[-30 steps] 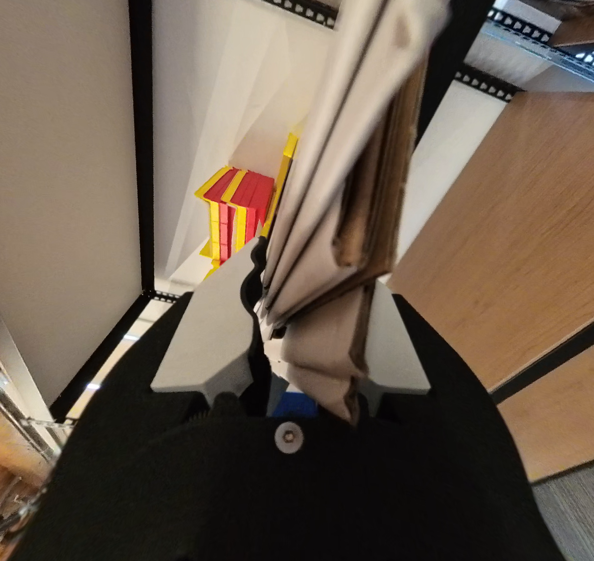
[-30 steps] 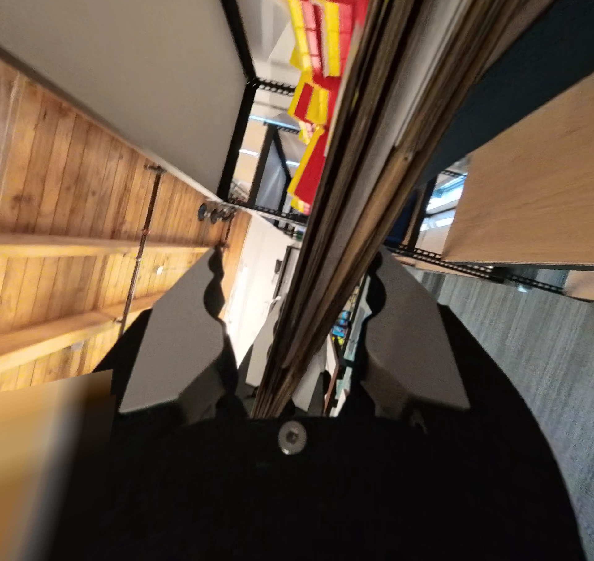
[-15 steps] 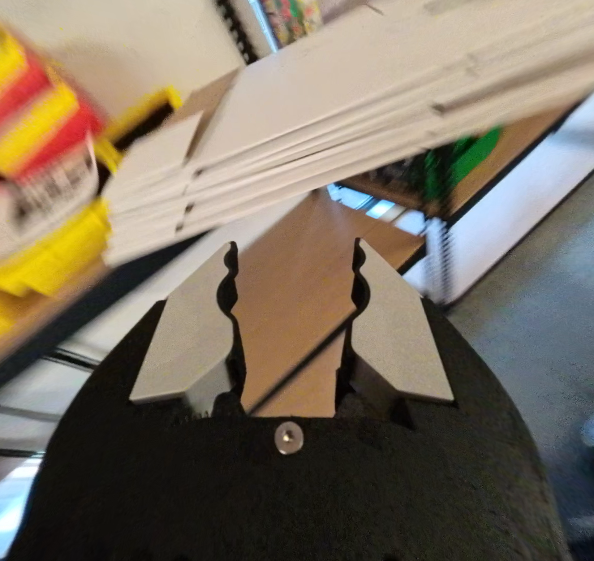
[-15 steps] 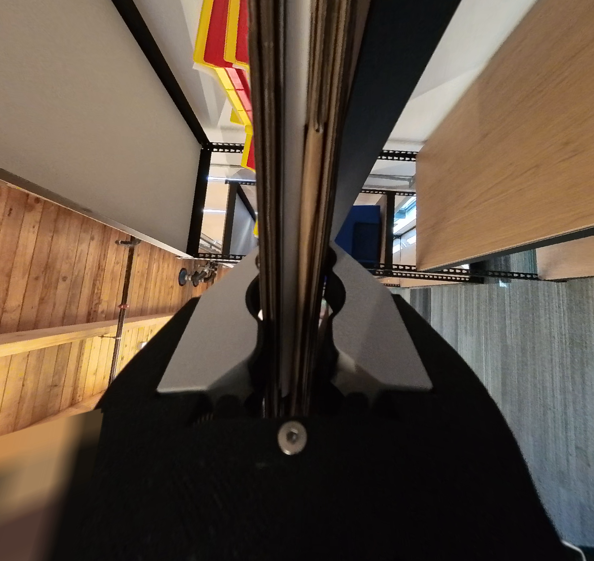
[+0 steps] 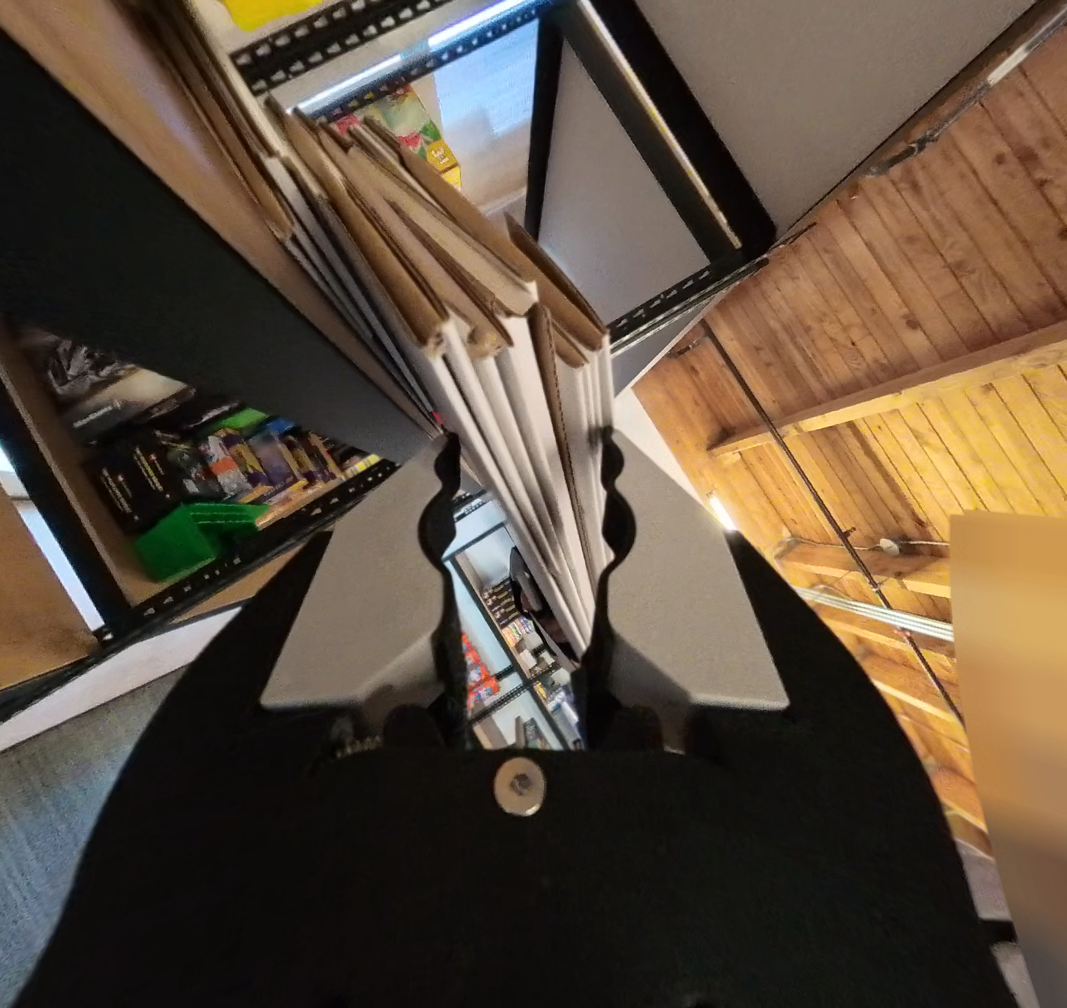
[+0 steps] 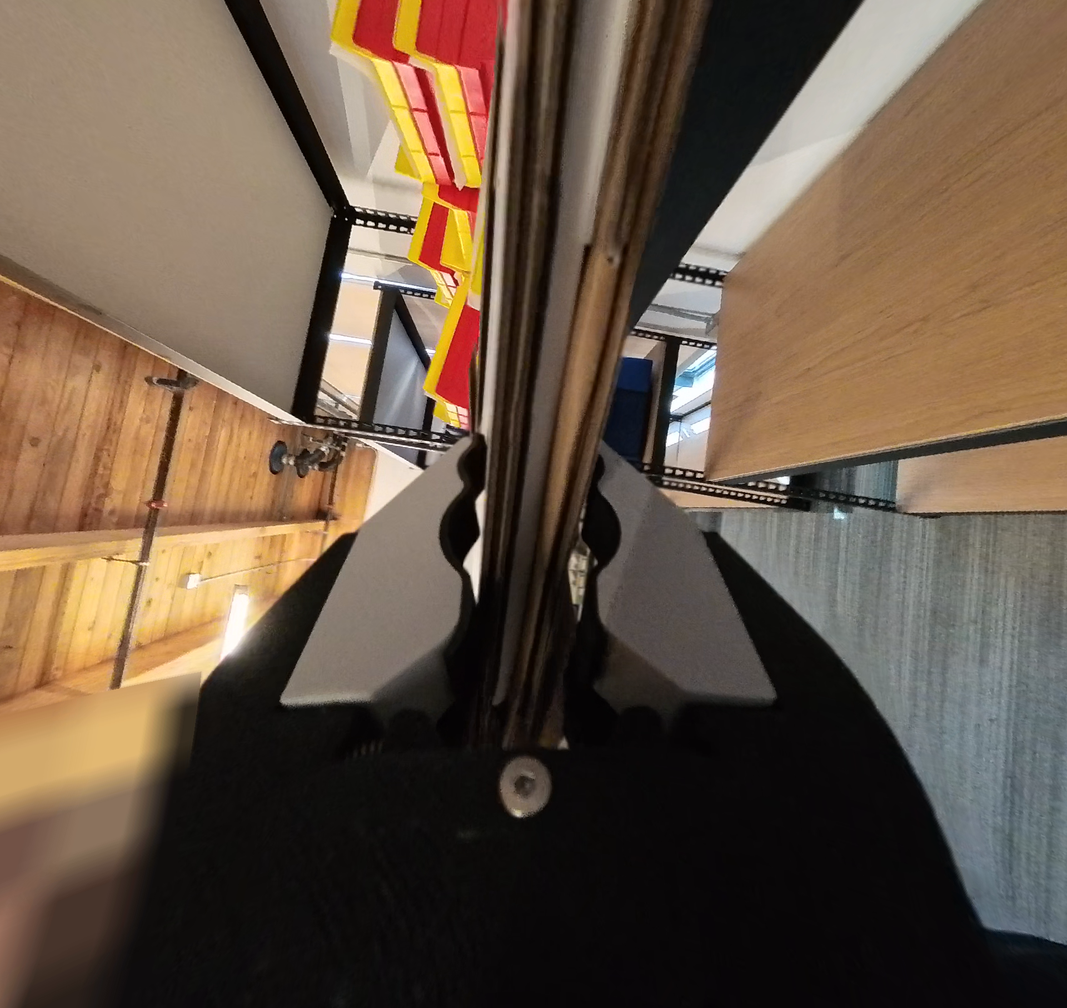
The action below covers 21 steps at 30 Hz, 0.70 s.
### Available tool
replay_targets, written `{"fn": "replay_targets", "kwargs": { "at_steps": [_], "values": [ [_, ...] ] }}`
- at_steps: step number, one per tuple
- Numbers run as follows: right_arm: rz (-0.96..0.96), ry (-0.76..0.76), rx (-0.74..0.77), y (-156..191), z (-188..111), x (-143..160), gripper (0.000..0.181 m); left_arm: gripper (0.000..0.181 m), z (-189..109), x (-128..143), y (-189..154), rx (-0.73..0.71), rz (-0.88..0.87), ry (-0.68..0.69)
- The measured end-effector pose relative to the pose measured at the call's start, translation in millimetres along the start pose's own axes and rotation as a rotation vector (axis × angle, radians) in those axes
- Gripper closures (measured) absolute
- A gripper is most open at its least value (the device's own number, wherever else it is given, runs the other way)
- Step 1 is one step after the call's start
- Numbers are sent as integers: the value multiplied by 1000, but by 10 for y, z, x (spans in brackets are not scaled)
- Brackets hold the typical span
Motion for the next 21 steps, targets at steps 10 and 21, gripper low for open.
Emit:
{"fn": "replay_targets", "kwargs": {
  "at_steps": [10, 21],
  "values": [
    [-220, 189, 200, 486, 255, -168, 149, 139, -262, 130, -219, -20, 43, -195],
    [-233, 332, 382, 831, 541, -873, 137, 140, -167, 208, -254, -37, 56, -340]
  ]
}}
Point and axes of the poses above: each gripper's, where its closed fingertips meet, z out along the fingers, x out of its underside, y = z × x across the jaws, the point moved 3 cm from there along -z, back along the fingers, and after that the axes turned 13 degrees about y, right-handed, at the moved point
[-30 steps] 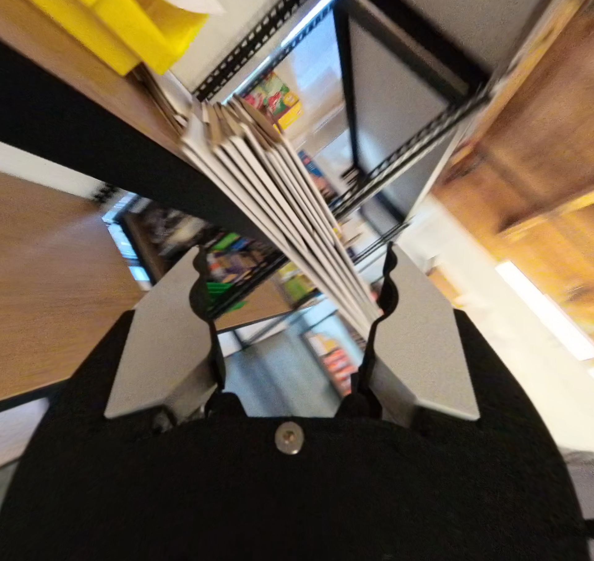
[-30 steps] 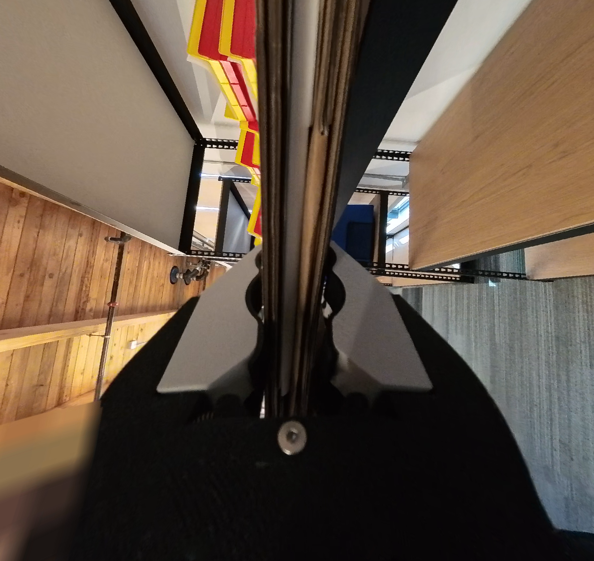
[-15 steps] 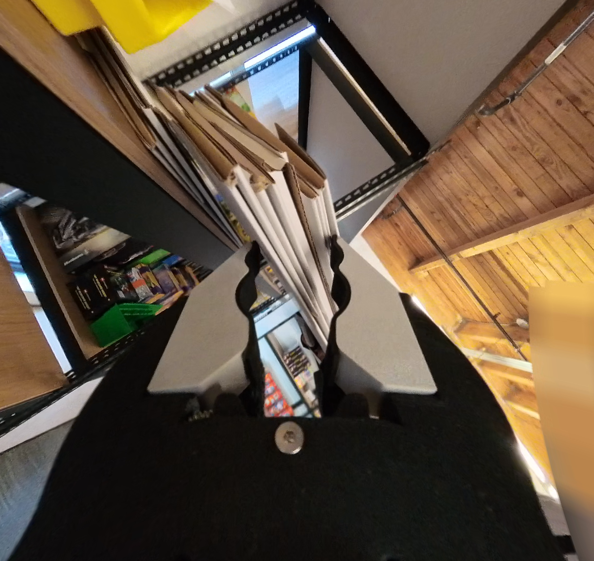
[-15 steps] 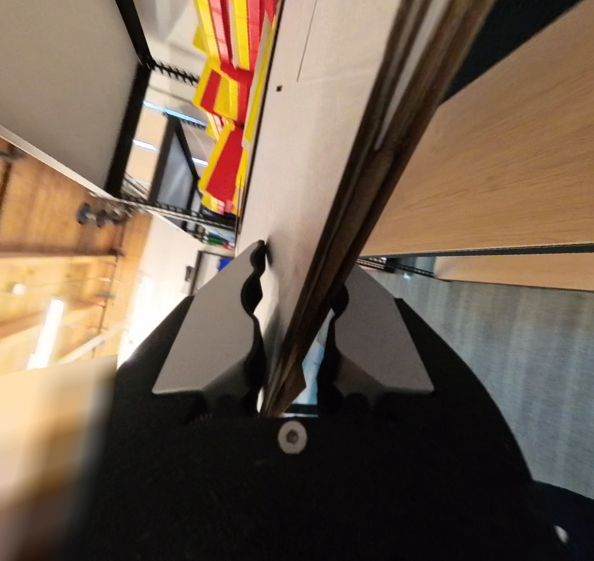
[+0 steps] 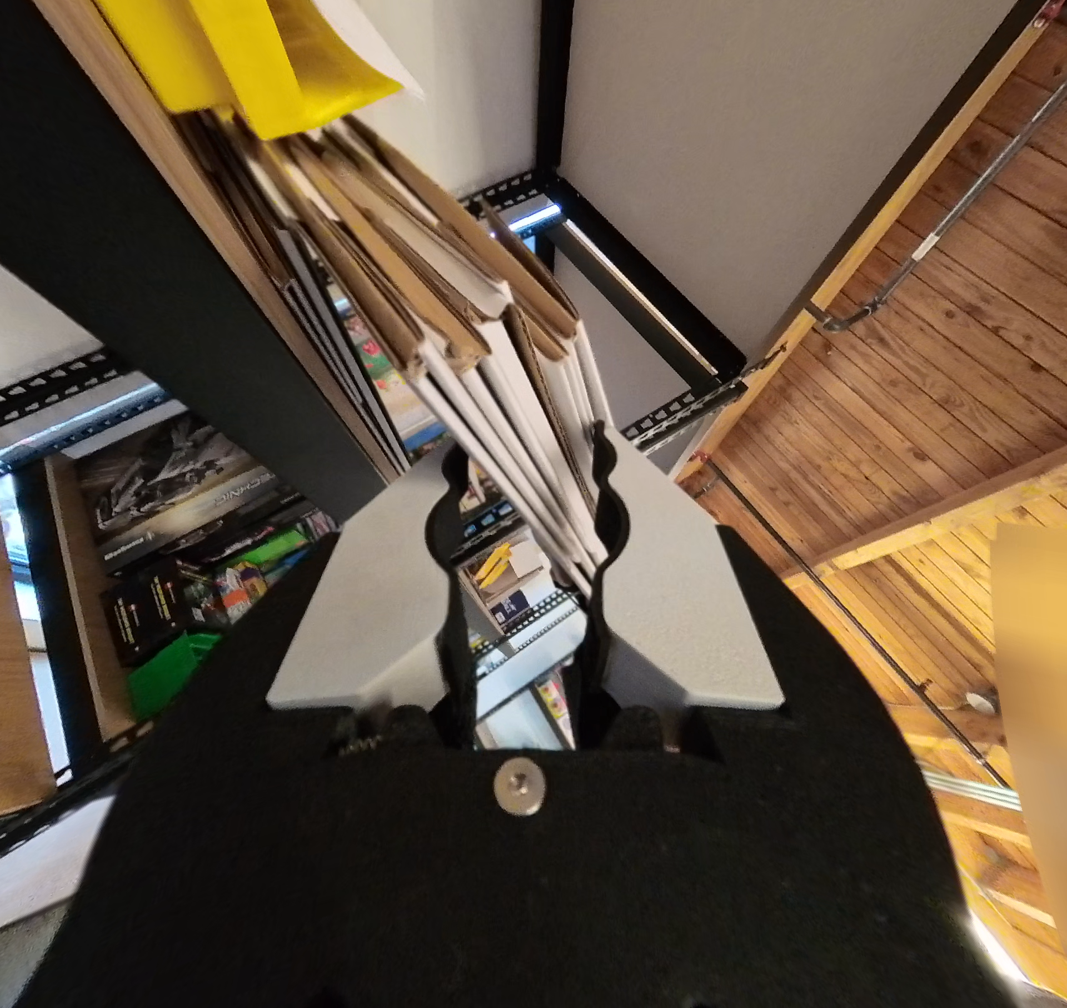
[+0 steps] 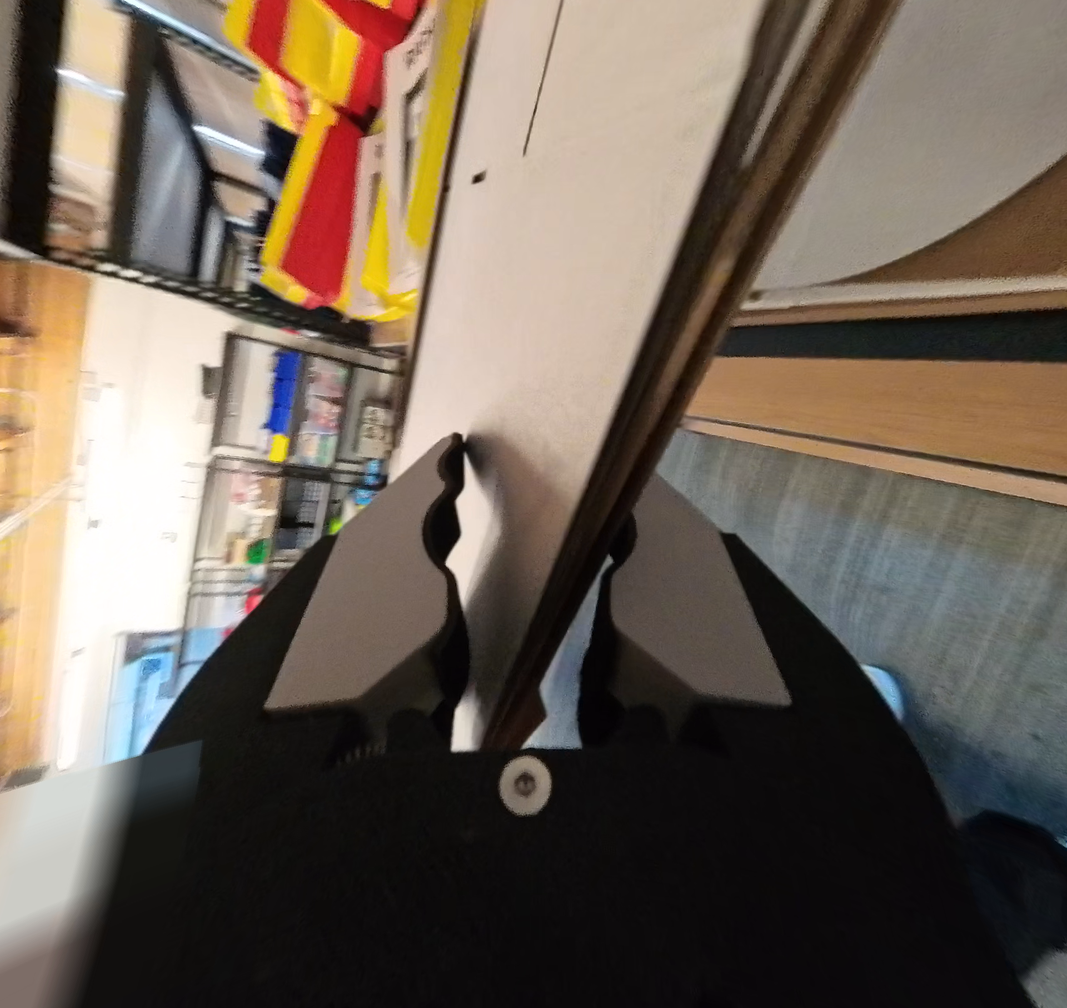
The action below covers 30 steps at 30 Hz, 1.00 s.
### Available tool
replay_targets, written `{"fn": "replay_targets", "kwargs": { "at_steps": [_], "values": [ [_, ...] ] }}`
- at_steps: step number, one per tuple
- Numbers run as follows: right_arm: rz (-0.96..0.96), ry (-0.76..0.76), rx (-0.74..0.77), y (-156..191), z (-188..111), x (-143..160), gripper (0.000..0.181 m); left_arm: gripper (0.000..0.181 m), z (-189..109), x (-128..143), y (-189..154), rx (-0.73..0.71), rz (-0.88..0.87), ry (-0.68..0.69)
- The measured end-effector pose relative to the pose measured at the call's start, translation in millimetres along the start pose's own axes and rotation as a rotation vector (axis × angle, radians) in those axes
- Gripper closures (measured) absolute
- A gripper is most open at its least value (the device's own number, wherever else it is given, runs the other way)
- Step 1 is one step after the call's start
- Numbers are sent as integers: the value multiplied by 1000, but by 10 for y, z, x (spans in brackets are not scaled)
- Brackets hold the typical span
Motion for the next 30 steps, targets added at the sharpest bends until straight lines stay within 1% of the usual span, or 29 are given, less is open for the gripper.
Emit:
{"fn": "replay_targets", "kwargs": {
  "at_steps": [2, 3, 4, 7, 10, 11, 12, 13, 14, 16, 18, 21, 22, 23, 25, 26, 27, 30],
  "values": [
    [-40, 20, 178, -166, 50, -76, 117, 140, 82, 5, 2, -20, 14, -22],
    [-50, 30, 219, -239, 67, -83, 109, 140, 112, -2, 1, -38, 18, -43],
    [-28, 45, 211, -296, 89, -42, 104, 140, 129, -14, 1, -49, 15, -65],
    [25, 132, 135, -522, 168, 165, 101, 140, 131, -21, 8, -70, -2, -115],
    [119, 127, 82, -825, 269, 214, 93, 138, 176, 36, 24, -108, -16, -130],
    [141, 98, 49, -887, 284, 190, 96, 137, 192, 53, 33, -127, -22, -139],
    [159, 53, 20, -936, 275, 143, 102, 136, 208, 72, 45, -141, -29, -143],
    [171, 4, -17, -952, 250, 86, 103, 133, 223, 102, 58, -148, -35, -132],
    [179, -37, -56, -955, 217, 34, 104, 128, 240, 155, 59, -141, -35, -97],
    [212, -73, -122, -964, 192, -26, 103, 119, 292, 359, 20, -77, -62, 26],
    [211, -81, -120, -1007, 208, -53, 103, 112, 381, 615, -35, -14, -115, 114],
    [190, -93, -125, -1009, 206, -71, 102, 106, 665, 1063, -57, -36, -90, 259],
    [186, -99, -137, -1002, 199, -76, 101, 107, 773, 1190, -66, -42, -84, 294],
    [182, -103, -153, -988, 191, -78, 99, 115, 869, 1270, -66, -48, -86, 310],
    [173, -108, -211, -917, 160, -79, 89, 150, 988, 1306, -18, -61, -155, 292],
    [166, -118, -251, -866, 121, -79, 82, 151, 1017, 1283, -20, -40, -201, 264],
    [155, -127, -271, -837, 77, -61, 83, 152, 1039, 1267, -38, -22, -230, 243],
    [82, -74, -230, -848, 42, 127, 94, 155, 1086, 1269, -108, -34, -172, 230]
  ]
}}
Point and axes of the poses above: each gripper's, where its closed fingertips meet, z out along the fingers, x out of its underside, y = z × x across the jaws, the point moved 3 cm from there along -z, back along the fingers, and after that the axes turned 13 degrees about y, right-handed, at the moved point
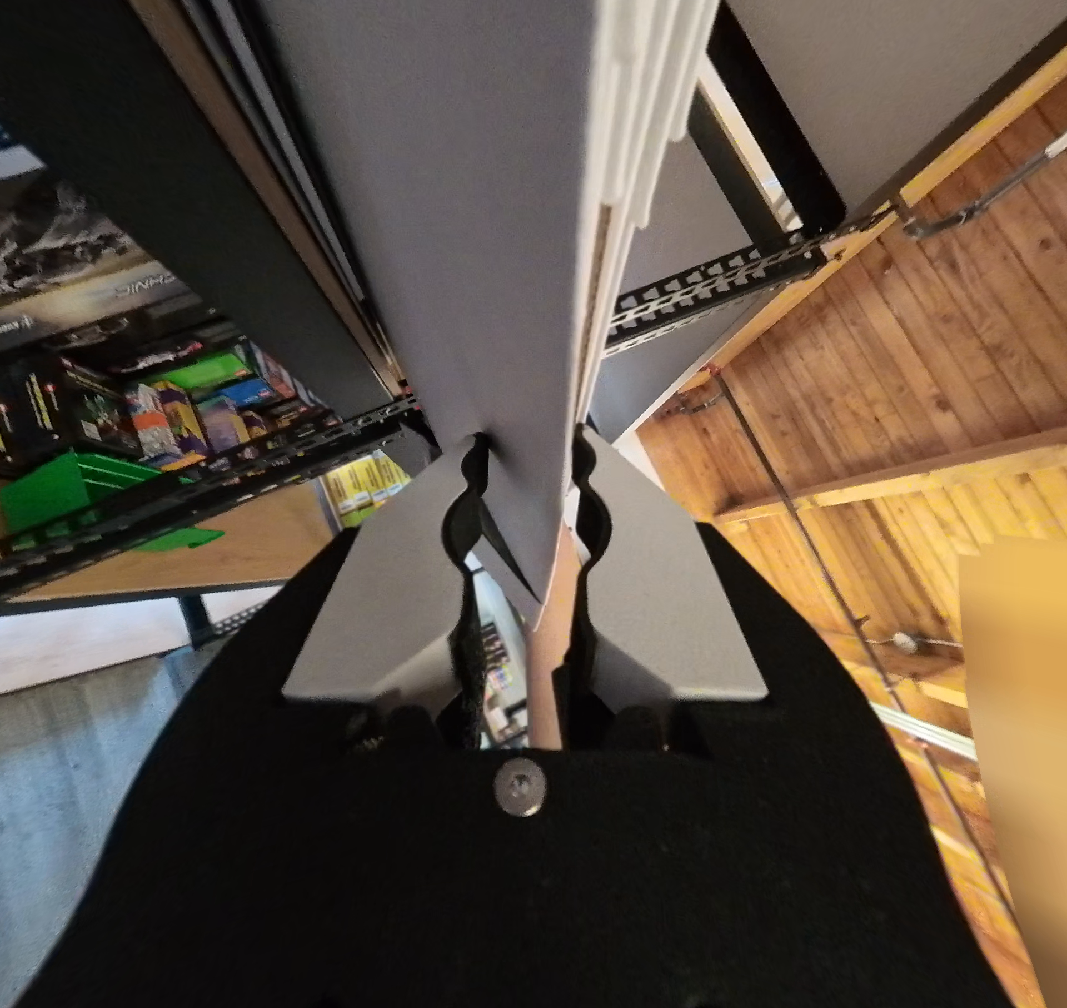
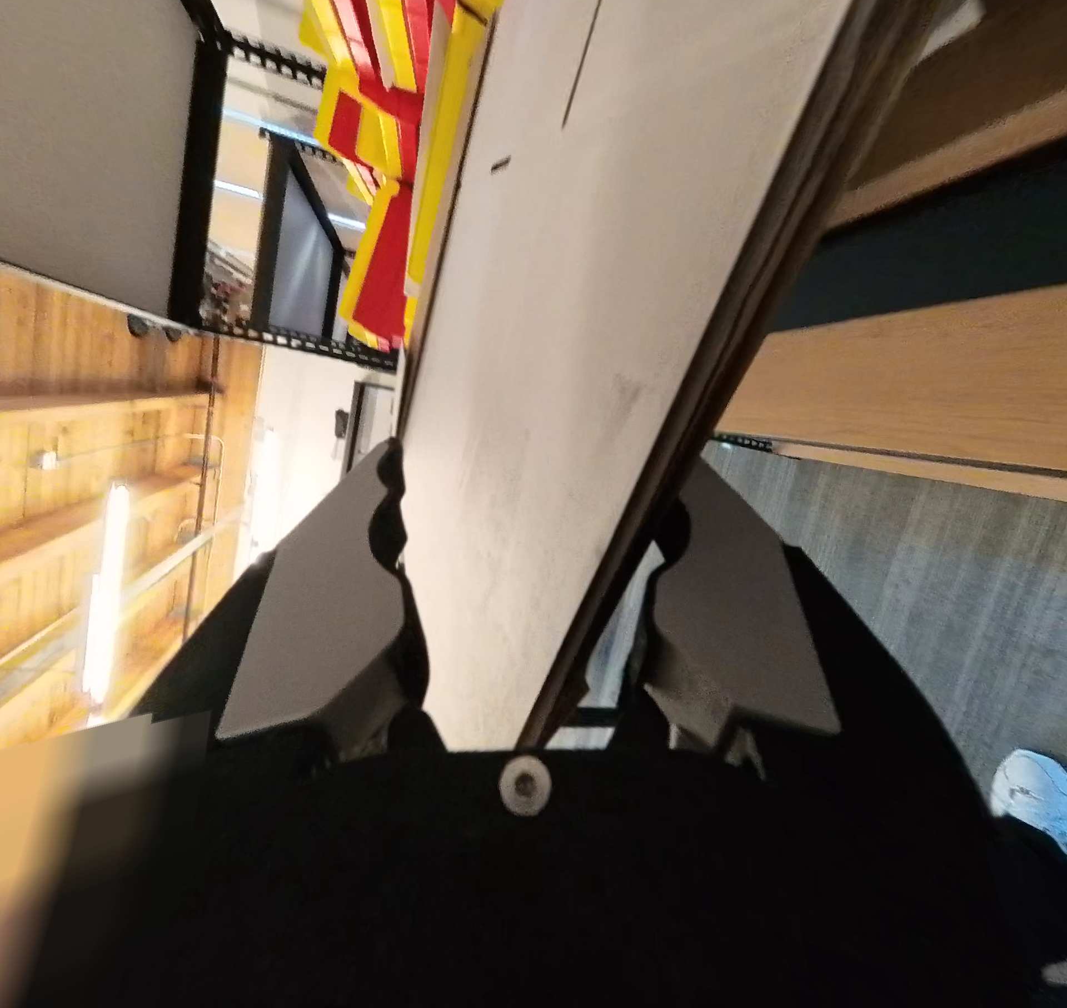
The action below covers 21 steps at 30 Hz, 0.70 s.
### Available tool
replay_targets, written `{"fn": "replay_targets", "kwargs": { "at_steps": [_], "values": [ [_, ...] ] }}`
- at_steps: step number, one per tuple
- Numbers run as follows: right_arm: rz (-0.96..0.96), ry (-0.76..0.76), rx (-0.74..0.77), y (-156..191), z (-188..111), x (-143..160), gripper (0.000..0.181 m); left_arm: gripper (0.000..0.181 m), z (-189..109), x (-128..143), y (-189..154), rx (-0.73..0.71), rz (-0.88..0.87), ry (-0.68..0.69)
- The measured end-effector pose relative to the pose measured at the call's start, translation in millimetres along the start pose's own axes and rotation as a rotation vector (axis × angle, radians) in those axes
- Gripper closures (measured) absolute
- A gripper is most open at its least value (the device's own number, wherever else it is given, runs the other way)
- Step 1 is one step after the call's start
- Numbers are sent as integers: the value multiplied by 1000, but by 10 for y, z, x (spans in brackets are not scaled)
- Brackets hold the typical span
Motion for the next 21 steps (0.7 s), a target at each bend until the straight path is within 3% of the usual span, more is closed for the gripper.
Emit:
{"fn": "replay_targets", "kwargs": {
  "at_steps": [2, 4, 7, 11, 17, 21],
  "values": [
    [29, 64, -65, 32, 85, 190, 100, 154, 32, 17, -5, -5, 34, 5],
    [-13, 94, -46, 22, 114, 245, 133, 152, 22, 18, 16, 48, 14, -7],
    [-73, 69, -16, 213, 115, 161, 140, 152, -11, 2, 51, 77, 63, 8],
    [-172, 71, 36, 667, 127, -44, 140, 154, 34, -101, -97, -7, 225, 12],
    [-229, 208, 334, 970, 340, -295, 127, 154, 36, -394, -170, 96, 158, -93],
    [-257, 220, 431, 1162, 433, -458, 124, 155, 50, -517, -182, 193, 98, -141]
  ]
}}
Point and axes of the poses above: each gripper's, where its closed fingertips meet, z out along the fingers, x out of its underside, y = z × x across the jaws, the point moved 3 cm from there along -z, back along the fingers, and after that the axes turned 13 degrees about y, right-handed, at the moved point
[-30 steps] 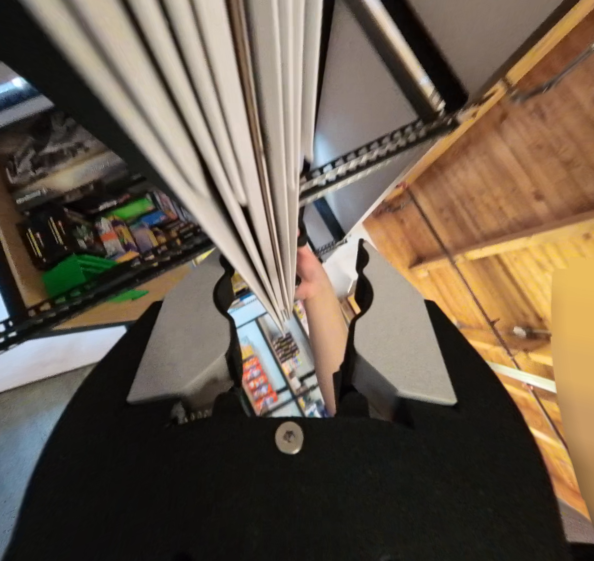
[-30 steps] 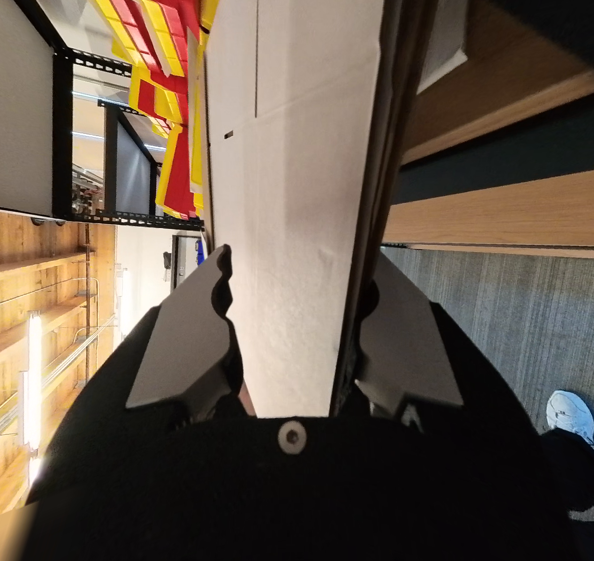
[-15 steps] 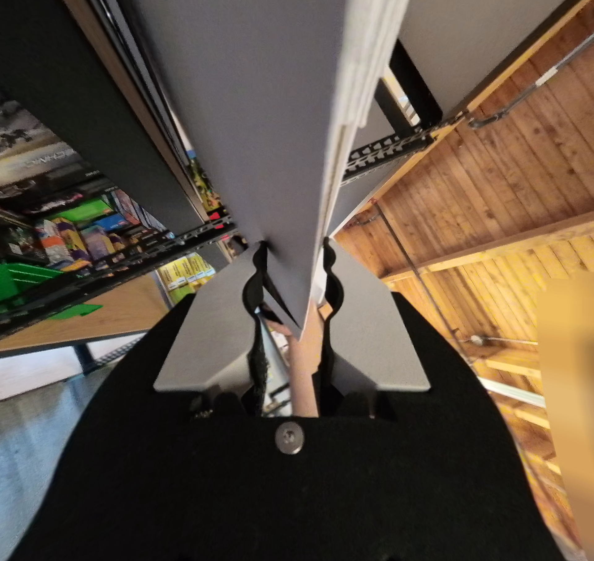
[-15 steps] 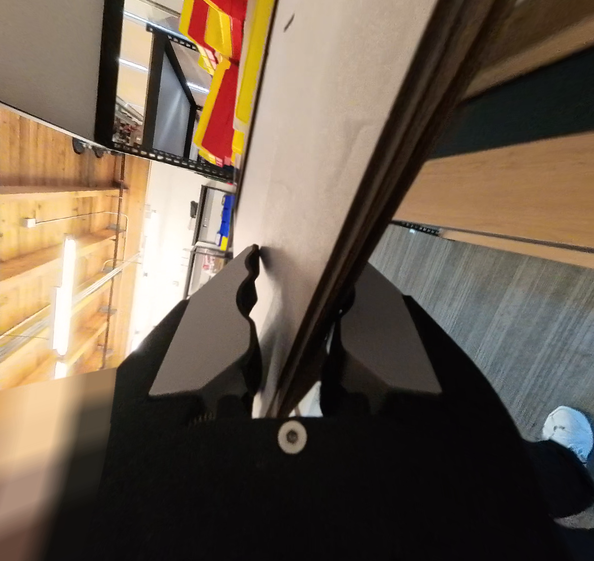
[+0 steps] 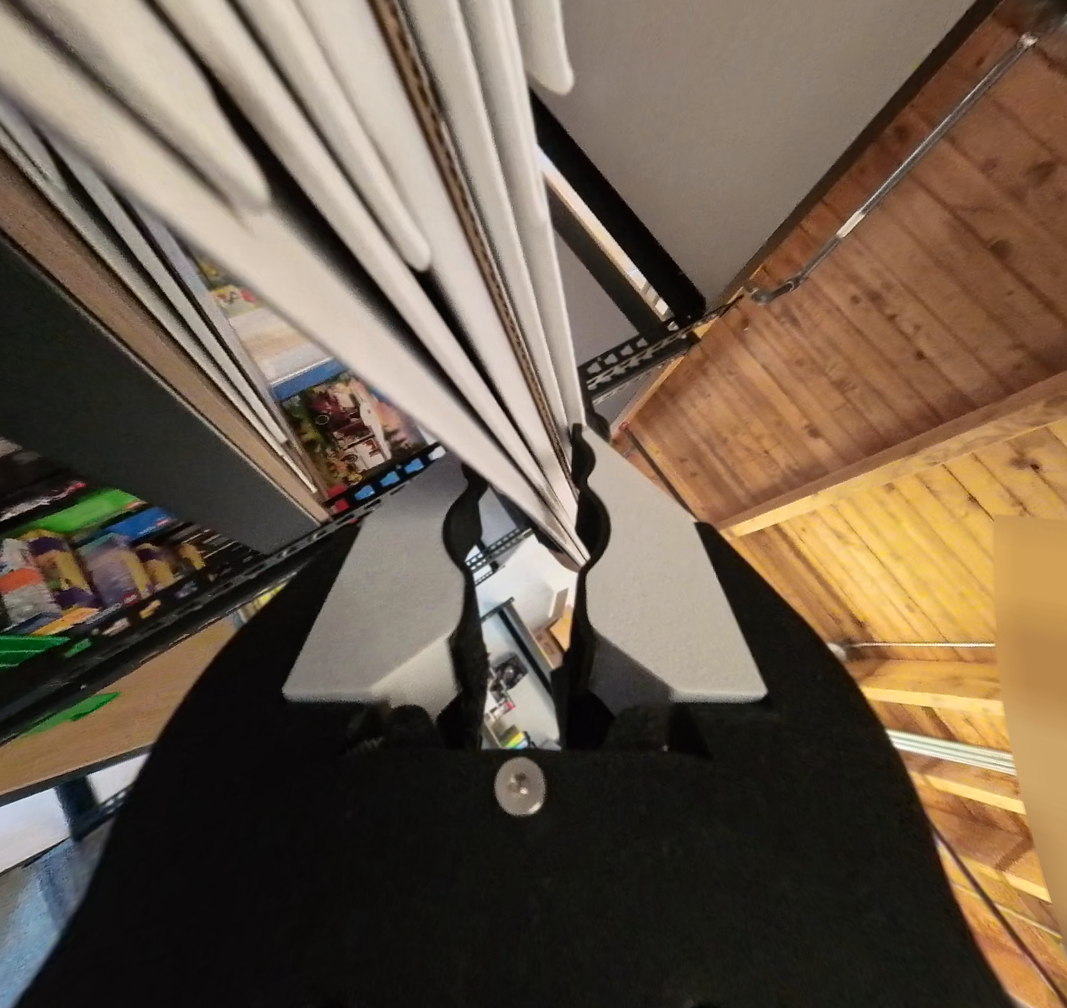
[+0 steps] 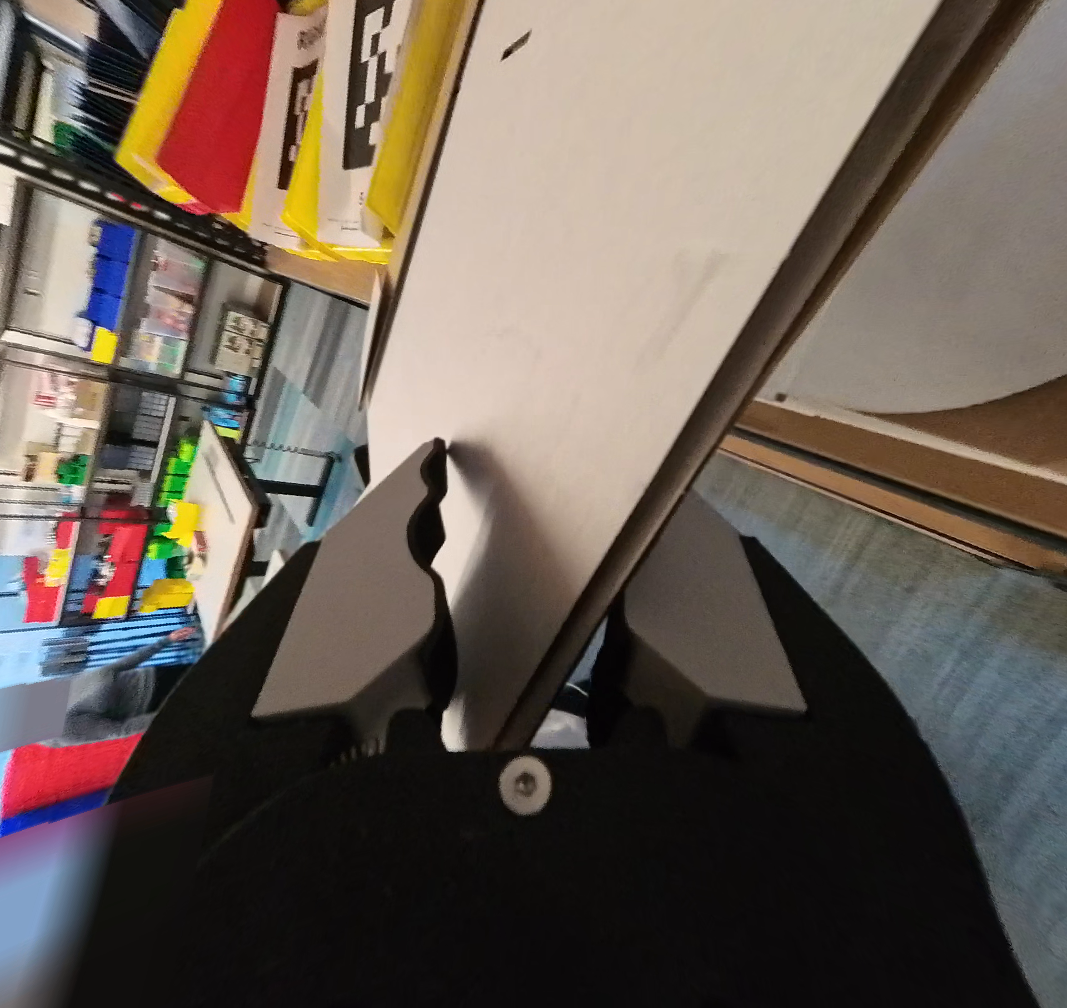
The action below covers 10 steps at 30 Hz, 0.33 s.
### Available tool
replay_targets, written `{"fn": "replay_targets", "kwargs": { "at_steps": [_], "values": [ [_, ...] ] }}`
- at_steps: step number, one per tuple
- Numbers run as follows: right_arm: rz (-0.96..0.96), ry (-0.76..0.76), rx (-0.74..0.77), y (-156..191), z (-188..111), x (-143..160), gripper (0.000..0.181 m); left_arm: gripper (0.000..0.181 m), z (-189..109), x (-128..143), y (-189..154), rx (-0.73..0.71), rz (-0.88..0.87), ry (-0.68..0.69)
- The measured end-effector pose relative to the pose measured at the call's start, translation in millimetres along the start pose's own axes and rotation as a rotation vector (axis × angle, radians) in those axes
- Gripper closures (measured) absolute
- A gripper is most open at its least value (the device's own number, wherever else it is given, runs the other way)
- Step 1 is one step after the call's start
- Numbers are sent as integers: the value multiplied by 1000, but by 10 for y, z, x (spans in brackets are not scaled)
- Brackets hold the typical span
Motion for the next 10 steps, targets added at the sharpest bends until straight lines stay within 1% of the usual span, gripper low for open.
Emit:
{"fn": "replay_targets", "kwargs": {
  "at_steps": [8, 10],
  "values": [
    [50, 182, 109, 21, -112, -410, 119, 156, 252, -155, -43, 9, -14, -8],
    [57, 230, 120, 45, -168, -522, 120, 156, 335, -213, -79, 0, 32, 10]
  ]
}}
Point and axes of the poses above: each gripper's, where its closed fingertips meet, z out along the fingers, x out of its underside, y = z × x across the jaws, the point moved 3 cm from there along -z, back along the fingers, and after that the axes turned 13 degrees about y, right-handed, at the moved point
